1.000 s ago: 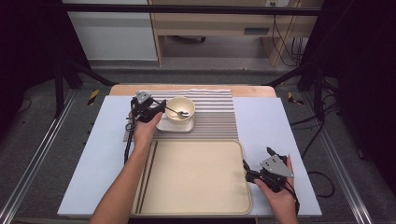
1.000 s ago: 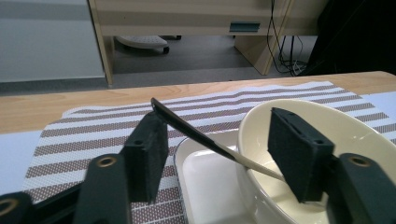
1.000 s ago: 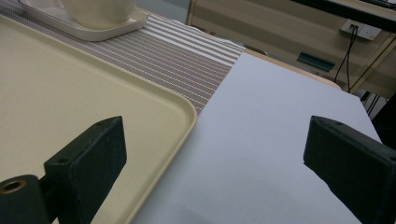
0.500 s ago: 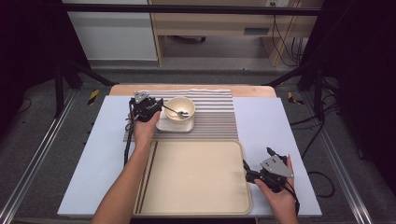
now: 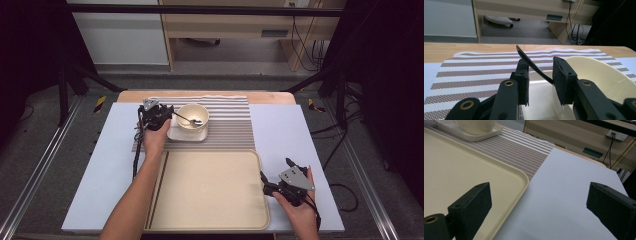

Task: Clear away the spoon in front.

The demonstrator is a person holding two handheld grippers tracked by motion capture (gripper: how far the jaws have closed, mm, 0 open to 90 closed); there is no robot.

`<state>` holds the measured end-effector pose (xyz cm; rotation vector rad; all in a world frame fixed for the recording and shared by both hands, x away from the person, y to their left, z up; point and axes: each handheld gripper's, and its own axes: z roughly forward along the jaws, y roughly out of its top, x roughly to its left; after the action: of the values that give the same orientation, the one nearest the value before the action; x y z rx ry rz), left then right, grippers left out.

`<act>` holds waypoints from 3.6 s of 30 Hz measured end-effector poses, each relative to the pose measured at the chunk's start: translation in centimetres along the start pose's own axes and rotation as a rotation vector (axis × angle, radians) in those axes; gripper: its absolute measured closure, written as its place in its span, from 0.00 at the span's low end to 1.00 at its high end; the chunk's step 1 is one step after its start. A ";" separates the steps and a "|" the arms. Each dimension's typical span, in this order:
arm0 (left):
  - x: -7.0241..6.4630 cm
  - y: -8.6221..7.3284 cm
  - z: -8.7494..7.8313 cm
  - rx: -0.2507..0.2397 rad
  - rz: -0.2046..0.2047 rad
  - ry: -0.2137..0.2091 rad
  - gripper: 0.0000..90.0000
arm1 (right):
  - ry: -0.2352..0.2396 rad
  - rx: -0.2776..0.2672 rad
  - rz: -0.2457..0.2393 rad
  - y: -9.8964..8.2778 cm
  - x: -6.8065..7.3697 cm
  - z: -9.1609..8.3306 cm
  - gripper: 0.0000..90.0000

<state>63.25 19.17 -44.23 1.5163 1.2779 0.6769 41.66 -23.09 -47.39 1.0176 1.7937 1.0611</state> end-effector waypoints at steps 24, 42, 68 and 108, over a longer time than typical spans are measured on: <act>-0.4 0.4 -1.0 -0.071 -0.015 -0.059 0.88 | 0.003 0.005 -0.004 0.0 0.1 0.1 0.07; -1.9 2.2 -3.5 -0.201 0.000 -0.124 0.99 | 0.002 0.008 -0.009 -0.1 0.1 0.2 0.07; -4.4 4.5 -9.8 -0.215 0.123 -0.187 0.99 | -0.005 -0.006 -0.027 0.1 0.0 0.2 0.08; -5.7 1.2 -18.0 -0.155 0.140 -0.317 0.99 | -0.018 -0.083 0.093 -0.3 -1.4 0.2 0.08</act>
<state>46.24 19.79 -35.93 1.5235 0.8684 0.5817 42.27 -24.35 -47.38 1.0652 1.6877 1.1695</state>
